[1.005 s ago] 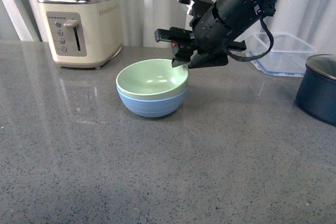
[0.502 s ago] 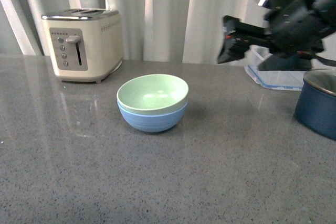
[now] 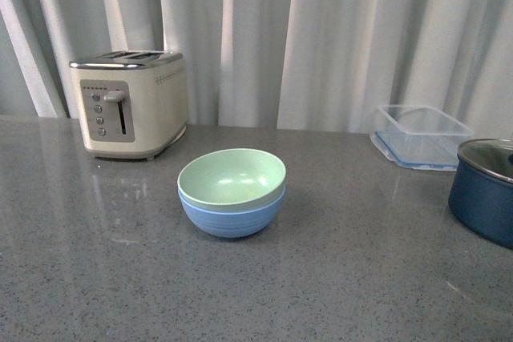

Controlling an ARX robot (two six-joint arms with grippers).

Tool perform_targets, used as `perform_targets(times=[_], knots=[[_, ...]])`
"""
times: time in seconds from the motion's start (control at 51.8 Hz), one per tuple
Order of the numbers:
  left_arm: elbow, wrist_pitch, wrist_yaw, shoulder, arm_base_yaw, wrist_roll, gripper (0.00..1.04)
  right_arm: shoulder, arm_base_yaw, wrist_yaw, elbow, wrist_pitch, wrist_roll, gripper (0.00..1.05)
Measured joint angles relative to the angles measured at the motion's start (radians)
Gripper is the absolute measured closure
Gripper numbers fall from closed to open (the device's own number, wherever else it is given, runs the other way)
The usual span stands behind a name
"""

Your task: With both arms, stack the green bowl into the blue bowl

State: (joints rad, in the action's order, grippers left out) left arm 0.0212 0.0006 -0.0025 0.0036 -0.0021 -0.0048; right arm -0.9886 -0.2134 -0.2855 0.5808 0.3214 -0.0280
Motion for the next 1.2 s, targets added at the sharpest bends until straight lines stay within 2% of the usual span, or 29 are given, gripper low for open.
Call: perform_targets(times=[0.155, 0.174, 0.193, 0.251, 0.27, 0.309, 0.348, 0.657, 0.715, 0.85, 1.062, 1.198], knots=[[0.0, 0.0, 0.0, 0.0, 0.0, 0.0, 0.07, 0.109, -0.026, 0.018, -0.075, -0.008, -0.042, 0.11], [0.0, 0.0, 0.0, 0.0, 0.0, 0.0, 0.07, 0.122, -0.019, 0.039, -0.129, -0.143, -0.026, 0.15], [0.0, 0.0, 0.0, 0.0, 0.0, 0.0, 0.07, 0.13, -0.016, 0.049, -0.153, -0.2, -0.024, 0.17], [0.0, 0.0, -0.001, 0.0, 0.0, 0.0, 0.07, 0.174, 0.004, 0.087, -0.295, -0.532, 0.001, 0.28], [0.0, 0.0, -0.002, 0.0, 0.0, 0.0, 0.07, 0.178, 0.006, 0.089, -0.305, -0.553, 0.002, 0.29], [0.0, 0.0, 0.0, 0.0, 0.0, 0.0, 0.07, 0.212, 0.022, 0.106, -0.377, -0.737, 0.008, 0.38], [0.0, 0.0, 0.0, -0.001, 0.0, 0.0, 0.07, 0.248, 0.039, 0.125, -0.414, -0.849, 0.014, 0.48], [0.0, 0.0, 0.0, 0.0, 0.0, 0.0, 0.07, 0.385, 0.108, 0.184, -0.494, -0.825, 0.017, 0.95], [0.0, 0.0, 0.0, 0.0, 0.0, 0.0, 0.07, 0.417, 0.153, 0.259, -0.504, -0.804, 0.015, 1.04], [0.0, 0.0, 0.0, 0.0, 0.0, 0.0, 0.07, 0.479, 0.208, 0.278, -0.521, -0.767, 0.02, 1.04], [0.0, 0.0, 0.0, 0.0, 0.0, 0.0, 0.07, 0.562, 0.21, 0.285, -0.544, -0.705, 0.021, 1.04], [0.0, 0.0, -0.001, 0.0, 0.0, 0.0, 0.07, 0.592, 0.21, 0.285, -0.576, -0.716, 0.021, 1.04]])
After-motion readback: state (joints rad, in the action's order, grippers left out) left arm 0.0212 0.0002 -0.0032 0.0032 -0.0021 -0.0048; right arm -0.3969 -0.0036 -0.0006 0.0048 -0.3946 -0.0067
